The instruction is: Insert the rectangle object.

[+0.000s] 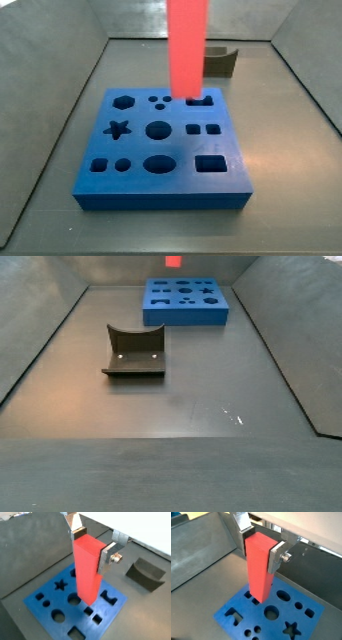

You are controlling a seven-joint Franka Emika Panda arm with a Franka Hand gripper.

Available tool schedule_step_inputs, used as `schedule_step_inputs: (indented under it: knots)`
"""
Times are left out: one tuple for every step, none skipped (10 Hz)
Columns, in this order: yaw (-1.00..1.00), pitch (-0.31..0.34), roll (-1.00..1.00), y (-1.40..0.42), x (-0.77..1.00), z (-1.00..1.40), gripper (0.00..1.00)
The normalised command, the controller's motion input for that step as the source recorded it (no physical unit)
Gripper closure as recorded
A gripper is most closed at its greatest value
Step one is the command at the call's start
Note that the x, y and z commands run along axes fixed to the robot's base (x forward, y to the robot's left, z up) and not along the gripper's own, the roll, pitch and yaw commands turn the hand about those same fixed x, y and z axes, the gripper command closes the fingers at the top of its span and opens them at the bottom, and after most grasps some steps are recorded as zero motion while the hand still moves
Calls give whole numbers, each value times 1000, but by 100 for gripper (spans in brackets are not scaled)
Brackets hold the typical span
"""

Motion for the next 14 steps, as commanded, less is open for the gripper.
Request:
schedule_step_inputs:
  knots:
    - [0,113,393,-494,677,-366,100]
    - [0,100,361,-500,717,-374,100]
    - [0,36,199,-514,877,-494,100]
    - [40,26,200,-411,906,-463,100]
    - [20,24,263,-377,937,-409,100]
    - [43,29,276,-386,871,-340,100]
    - [126,31,231,-354,646,-294,100]
    - [97,20,150,-226,486,-289,100]
    - [109,0,41,-194,143,-209,100]
    - [89,0,-29,-186,0,-149,100]
    - [137,-20,-199,-131,0,-117,100]
    - [180,-11,-304,0,-29,-83,100]
    - [251,-37,-359,0,-194,-80,100]
    - [223,-90,-266,0,-286,-109,100]
